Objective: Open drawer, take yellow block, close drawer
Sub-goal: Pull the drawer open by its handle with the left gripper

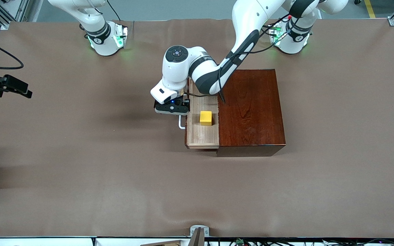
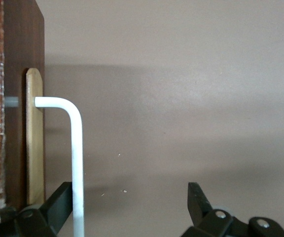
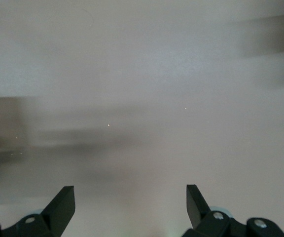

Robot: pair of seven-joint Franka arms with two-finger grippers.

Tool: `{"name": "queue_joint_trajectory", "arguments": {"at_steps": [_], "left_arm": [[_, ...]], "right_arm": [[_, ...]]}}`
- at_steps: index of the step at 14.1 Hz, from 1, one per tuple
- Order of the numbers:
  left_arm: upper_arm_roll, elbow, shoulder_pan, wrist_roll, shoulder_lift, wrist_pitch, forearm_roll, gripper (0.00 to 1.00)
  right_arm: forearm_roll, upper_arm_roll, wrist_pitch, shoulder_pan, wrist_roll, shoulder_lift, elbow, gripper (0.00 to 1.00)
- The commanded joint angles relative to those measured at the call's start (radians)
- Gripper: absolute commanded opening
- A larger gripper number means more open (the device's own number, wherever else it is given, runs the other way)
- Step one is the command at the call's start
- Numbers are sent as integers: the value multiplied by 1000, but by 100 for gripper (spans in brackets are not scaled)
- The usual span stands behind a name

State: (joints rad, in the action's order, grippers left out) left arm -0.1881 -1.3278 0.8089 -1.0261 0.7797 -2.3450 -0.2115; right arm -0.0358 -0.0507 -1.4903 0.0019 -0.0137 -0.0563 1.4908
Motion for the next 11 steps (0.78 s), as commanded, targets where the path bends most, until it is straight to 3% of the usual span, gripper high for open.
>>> {"name": "queue_joint_trajectory", "arguments": {"at_steps": [1,7,11], "left_arm": [[-8,39,15,-17,23,-54,35,100],[-11,61,4,-17,-20,82,70,100],[-10,61,-20,-12,-114,232,112,100]], "right_arm": [[-9,3,-11,6,-12,-16,-7,100],[-35,3,-34,39,-25,-42,-7,100],[-59,3,-56,75,-23,-83,-9,100]]}}
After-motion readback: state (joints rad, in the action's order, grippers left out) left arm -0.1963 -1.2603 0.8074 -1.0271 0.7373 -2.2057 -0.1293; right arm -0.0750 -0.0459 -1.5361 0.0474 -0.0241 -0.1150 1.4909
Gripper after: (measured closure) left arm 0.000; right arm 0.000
